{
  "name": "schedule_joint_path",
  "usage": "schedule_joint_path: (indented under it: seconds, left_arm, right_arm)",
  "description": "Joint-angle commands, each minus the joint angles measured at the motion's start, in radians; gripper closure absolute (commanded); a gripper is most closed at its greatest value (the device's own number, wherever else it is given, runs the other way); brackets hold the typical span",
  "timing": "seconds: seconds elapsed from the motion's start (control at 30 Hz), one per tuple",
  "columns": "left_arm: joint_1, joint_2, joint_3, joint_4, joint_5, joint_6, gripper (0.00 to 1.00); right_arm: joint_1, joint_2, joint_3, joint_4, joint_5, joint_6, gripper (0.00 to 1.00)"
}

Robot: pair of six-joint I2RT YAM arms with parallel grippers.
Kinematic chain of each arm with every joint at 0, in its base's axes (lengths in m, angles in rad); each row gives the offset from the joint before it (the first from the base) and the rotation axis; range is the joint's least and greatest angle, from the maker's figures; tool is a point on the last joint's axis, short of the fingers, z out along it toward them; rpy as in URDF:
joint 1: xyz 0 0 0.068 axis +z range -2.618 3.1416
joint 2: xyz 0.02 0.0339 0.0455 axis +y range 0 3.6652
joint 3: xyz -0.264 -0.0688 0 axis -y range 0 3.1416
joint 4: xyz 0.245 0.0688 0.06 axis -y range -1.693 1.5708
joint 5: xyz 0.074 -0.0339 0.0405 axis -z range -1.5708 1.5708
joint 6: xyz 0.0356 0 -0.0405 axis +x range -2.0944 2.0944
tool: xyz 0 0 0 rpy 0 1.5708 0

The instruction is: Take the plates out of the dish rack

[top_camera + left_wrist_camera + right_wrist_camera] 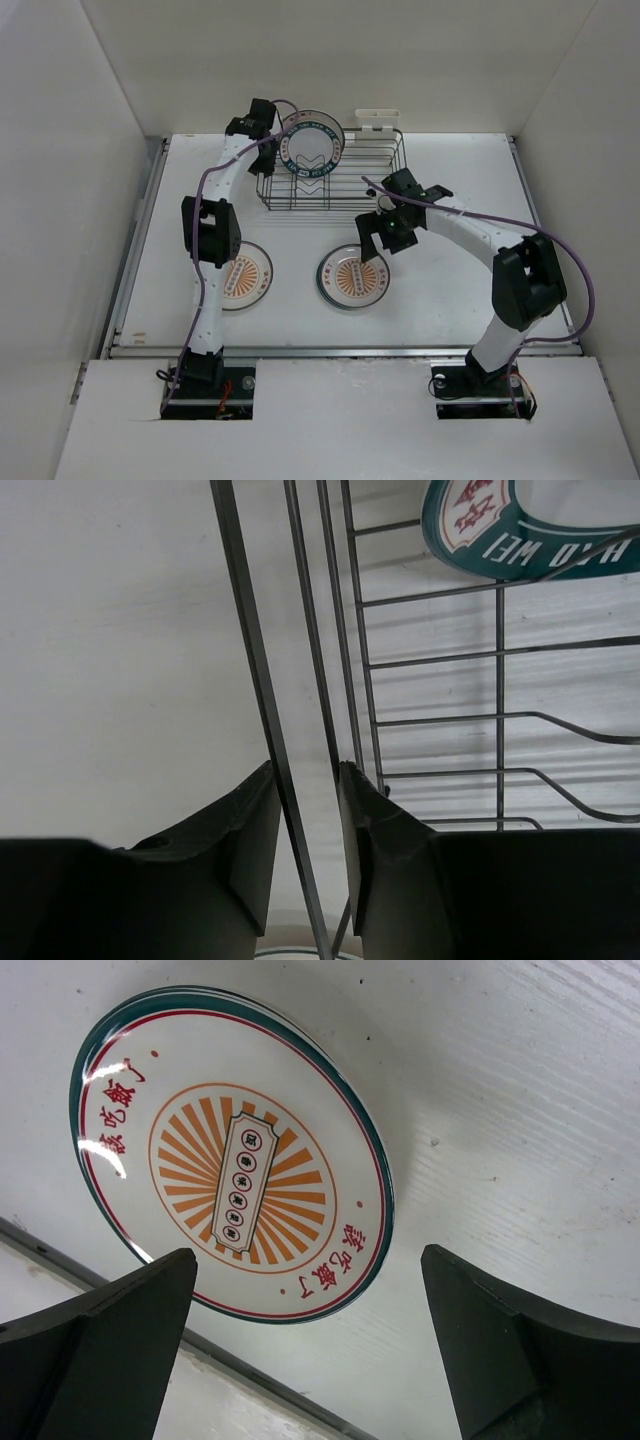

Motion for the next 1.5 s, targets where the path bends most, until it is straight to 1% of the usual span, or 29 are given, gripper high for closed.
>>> schedule_joint_path:
  seconds: [0.0, 0.07, 0.1, 0.17, 0.3, 0.5, 0.63, 0.73, 0.87, 0.93, 1.03, 1.17, 1.47]
  left_arm:
    - [0.006, -0.055, 0.056, 0.044, -0.051, 0.039, 0.73]
    - [0.006, -0.068, 0.056, 0.044, -0.051, 0.039, 0.68]
    - [0.006, -0.081, 0.047, 0.044, -0.051, 0.039, 0.62]
    - [0.006, -0.098, 0.047, 0.044, -0.040, 0.039, 0.58]
    - [0.006, -0.135, 0.037, 0.104, -0.031, 0.074, 0.53]
    - [-0.013, -0.163, -0.035, 0.263, 0.011, 0.136, 0.52]
    - [-0.022, -0.172, -0.097, 0.398, 0.122, 0.164, 0.52]
    - [-0.031, -0.172, -0.106, 0.521, 0.188, 0.185, 0.52]
    - [-0.031, -0.129, -0.065, 0.552, 0.262, 0.196, 0.52]
    - [-0.031, -0.120, -0.065, 0.596, 0.287, 0.185, 0.52]
    - [-0.031, -0.083, -0.043, 0.606, 0.311, 0.185, 0.52]
    - [-0.031, -0.072, -0.031, 0.596, 0.350, 0.174, 0.53]
    - [-0.031, -0.034, -0.040, 0.607, 0.350, 0.194, 0.53]
  right_arm:
    - [0.012, 0.000, -0.008, 0.016, -0.012, -0.016, 0.00]
    - [0.012, 0.009, -0.017, 0.045, -0.024, -0.016, 0.00]
    - [0.012, 0.024, -0.017, 0.045, -0.047, -0.016, 0.00]
    - [0.012, 0.038, -0.017, 0.084, -0.066, -0.007, 0.00]
    - [0.012, 0.075, -0.026, 0.107, -0.102, -0.006, 0.00]
    - [0.012, 0.073, -0.026, 0.116, -0.095, -0.006, 0.00]
    - [0.012, 0.037, -0.017, 0.084, -0.055, -0.006, 0.00]
    - [0.012, 0.012, 0.004, 0.074, -0.029, -0.006, 0.00]
    - [0.012, -0.008, 0.024, 0.064, -0.020, -0.006, 0.00]
    - [0.012, -0.019, 0.033, 0.053, 0.009, -0.006, 0.00]
    - [0.012, -0.040, 0.044, 0.027, 0.042, -0.006, 0.00]
    - [0.012, -0.040, 0.073, 0.002, 0.068, -0.006, 0.00]
    - [0.012, -0.008, 0.133, -0.054, 0.048, -0.006, 0.00]
